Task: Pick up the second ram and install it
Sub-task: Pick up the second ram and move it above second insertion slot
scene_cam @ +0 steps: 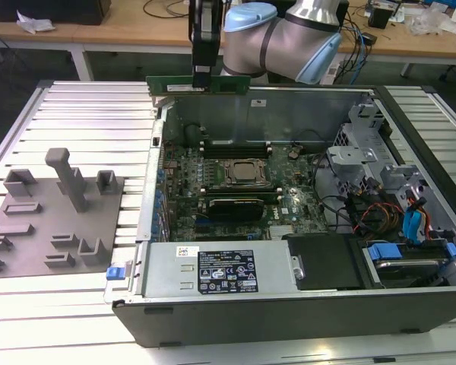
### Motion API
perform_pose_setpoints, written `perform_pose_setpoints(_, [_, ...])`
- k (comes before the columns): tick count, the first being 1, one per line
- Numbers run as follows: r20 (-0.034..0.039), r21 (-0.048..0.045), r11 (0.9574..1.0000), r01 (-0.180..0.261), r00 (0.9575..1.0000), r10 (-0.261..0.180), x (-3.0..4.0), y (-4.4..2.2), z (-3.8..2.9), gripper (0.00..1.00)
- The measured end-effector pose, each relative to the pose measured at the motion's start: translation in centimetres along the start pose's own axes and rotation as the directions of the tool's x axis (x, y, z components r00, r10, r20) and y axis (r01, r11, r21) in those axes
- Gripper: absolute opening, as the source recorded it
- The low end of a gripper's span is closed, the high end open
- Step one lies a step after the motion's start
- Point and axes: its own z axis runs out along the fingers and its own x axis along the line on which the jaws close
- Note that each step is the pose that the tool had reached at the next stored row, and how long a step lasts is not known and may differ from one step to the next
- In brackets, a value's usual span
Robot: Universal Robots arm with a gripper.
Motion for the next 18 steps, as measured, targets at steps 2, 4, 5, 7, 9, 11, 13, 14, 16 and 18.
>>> perform_pose_setpoints(2, [0.0,-0.0001,1.0,0.0,1.0,0.0,0.0,-0.04,0.15,0.13])
perform_pose_setpoints(4, [-0.0001,-0.0001,1.0,0.0,1.0,0.0,0.0,-0.07,0.36,0.13])
perform_pose_setpoints(5, [-0.0001,-0.0001,1.0,0.0,1.0,0.0,0.01,-0.08,0.44,0.13])
perform_pose_setpoints(7, [0.0001,0.0,1.0,0.0,1.0,0.0,0.0,-0.15,0.67,0.13])
perform_pose_setpoints(9, [0.0,-0.0001,1.0,0.0,1.0,0.0,-0.03,-0.29,0.86,0.13])
perform_pose_setpoints(11, [0.0,-0.0001,1.0,0.0,1.0,0.0,-0.07,-0.43,1.02,0.13])
perform_pose_setpoints(13, [0.0,0.0,1.0,0.0,1.0,0.0,-0.1,-0.53,1.13,0.13])
perform_pose_setpoints(14, [-0.0001,-0.0001,1.0,0.0,1.0,0.0,-0.12,-0.6,1.19,0.13])
perform_pose_setpoints(16, [-0.0001,-0.0001,1.0,0.0,1.0,0.0,-0.14,-0.7,1.27,0.13])
perform_pose_setpoints(18, [-0.0001,-0.0001,1.0,0.0,1.0,0.0,-0.16,-0.77,1.35,0.13])
